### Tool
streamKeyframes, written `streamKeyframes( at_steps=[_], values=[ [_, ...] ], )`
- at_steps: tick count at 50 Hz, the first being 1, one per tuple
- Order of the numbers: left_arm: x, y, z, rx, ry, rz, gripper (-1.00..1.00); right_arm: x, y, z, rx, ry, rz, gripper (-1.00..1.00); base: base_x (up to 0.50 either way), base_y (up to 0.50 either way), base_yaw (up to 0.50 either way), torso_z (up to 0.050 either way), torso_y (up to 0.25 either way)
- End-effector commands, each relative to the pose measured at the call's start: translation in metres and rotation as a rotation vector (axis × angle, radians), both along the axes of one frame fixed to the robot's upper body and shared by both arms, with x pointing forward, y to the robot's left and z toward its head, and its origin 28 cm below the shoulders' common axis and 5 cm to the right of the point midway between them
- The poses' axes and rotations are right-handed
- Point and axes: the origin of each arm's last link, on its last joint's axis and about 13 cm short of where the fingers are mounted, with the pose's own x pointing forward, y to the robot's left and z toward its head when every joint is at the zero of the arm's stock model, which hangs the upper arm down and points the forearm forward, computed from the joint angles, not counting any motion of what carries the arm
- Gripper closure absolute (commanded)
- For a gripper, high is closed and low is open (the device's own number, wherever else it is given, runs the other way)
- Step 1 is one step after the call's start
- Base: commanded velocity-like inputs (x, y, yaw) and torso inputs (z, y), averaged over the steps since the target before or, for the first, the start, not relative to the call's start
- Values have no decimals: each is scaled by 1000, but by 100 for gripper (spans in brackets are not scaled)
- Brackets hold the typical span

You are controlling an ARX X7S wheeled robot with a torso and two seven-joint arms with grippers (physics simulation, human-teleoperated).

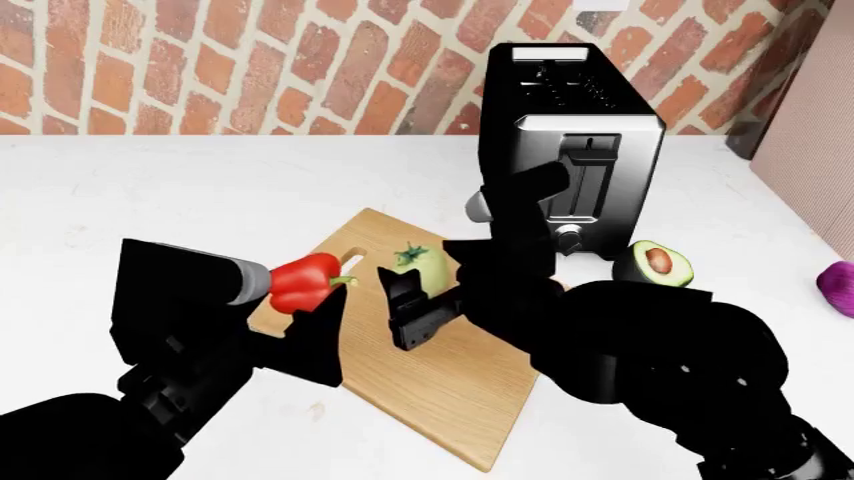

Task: Place the avocado, onion, tomato and bell pepper on the cutting board.

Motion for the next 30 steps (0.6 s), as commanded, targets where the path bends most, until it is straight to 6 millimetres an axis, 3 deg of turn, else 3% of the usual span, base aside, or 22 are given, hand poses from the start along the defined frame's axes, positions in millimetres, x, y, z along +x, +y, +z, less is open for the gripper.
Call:
streamKeyframes(
  at_steps=[1, 14, 22, 30],
  values=[
    [5, -1, 0, 15, 19, -12, 100, -19, -4, 14, 24, -73, 2, -100, 0, 0, 0, 0, 0],
    [6, -1, -4, 10, 70, -41, 100, -43, -14, 31, 69, -146, -38, -100, 0, 0, 0, 0, 0],
    [24, -3, -4, 4, 107, -55, 100, -60, -28, 51, 94, -256, -103, -100, 0, 0, 0, 1, 0],
    [35, -6, -4, 6, 132, -68, 100, -71, -49, 57, 122, -308, -204, -100, 0, 0, 0, 0, 1]
  ],
)
